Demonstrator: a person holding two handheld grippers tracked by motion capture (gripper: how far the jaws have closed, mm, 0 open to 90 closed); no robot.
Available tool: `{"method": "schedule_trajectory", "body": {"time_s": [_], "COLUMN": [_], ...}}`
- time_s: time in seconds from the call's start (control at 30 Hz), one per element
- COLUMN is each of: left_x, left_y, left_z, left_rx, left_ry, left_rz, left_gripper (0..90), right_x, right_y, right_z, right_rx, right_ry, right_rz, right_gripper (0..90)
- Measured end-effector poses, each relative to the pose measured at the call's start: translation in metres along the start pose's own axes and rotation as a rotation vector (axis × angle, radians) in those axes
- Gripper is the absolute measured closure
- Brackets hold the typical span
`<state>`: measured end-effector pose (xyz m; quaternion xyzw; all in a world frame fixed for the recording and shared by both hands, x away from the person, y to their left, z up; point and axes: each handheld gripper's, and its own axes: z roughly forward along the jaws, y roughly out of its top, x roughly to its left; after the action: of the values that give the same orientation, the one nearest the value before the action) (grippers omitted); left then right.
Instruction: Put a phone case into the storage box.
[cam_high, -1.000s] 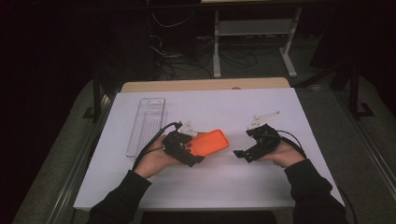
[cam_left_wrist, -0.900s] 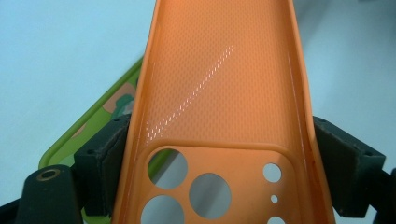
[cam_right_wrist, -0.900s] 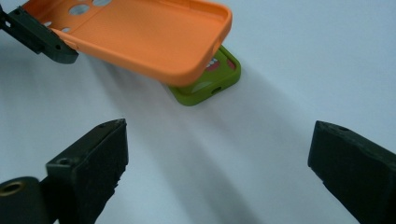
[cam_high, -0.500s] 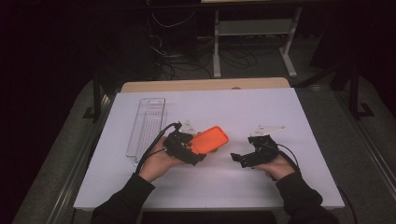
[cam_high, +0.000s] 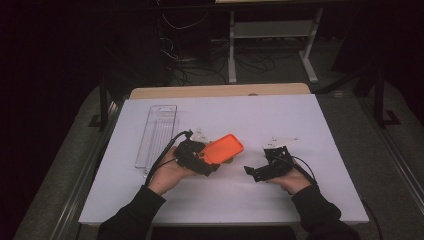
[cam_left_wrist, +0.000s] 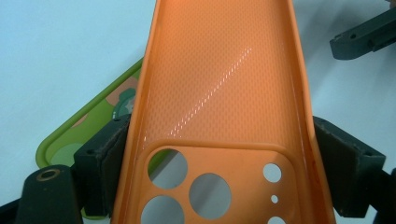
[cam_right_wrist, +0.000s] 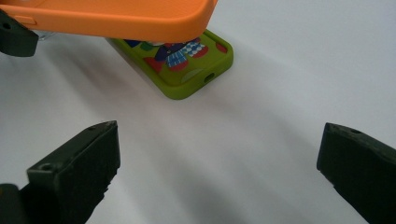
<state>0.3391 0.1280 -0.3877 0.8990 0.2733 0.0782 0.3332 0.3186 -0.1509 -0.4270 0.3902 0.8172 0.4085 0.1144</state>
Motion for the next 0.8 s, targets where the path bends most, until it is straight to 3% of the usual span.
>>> {"method": "schedule_trajectory", "body": {"time_s": [0.37, 0.57, 0.8], "left_x": [0.001, 0.002, 0.002], "left_y": [-0.001, -0.001, -0.001], "left_z": [-0.001, -0.001, -0.001], "left_rx": [-0.006, 0.0, -0.001], "left_ry": [-0.007, -0.011, -0.013], "left_rz": [-0.011, -0.008, -0.006], "left_gripper": [15.3, 15.3, 15.3], "right_x": [0.01, 0.015, 0.022], "right_y": [0.001, 0.002, 0.004], "right_z": [0.003, 0.004, 0.002], "right_rx": [-0.001, -0.008, -0.015], "right_ry": [-0.051, -0.102, -0.143], "right_rz": [-0.113, -0.21, -0.286], "right_gripper": [0.0, 0.0, 0.0]}}
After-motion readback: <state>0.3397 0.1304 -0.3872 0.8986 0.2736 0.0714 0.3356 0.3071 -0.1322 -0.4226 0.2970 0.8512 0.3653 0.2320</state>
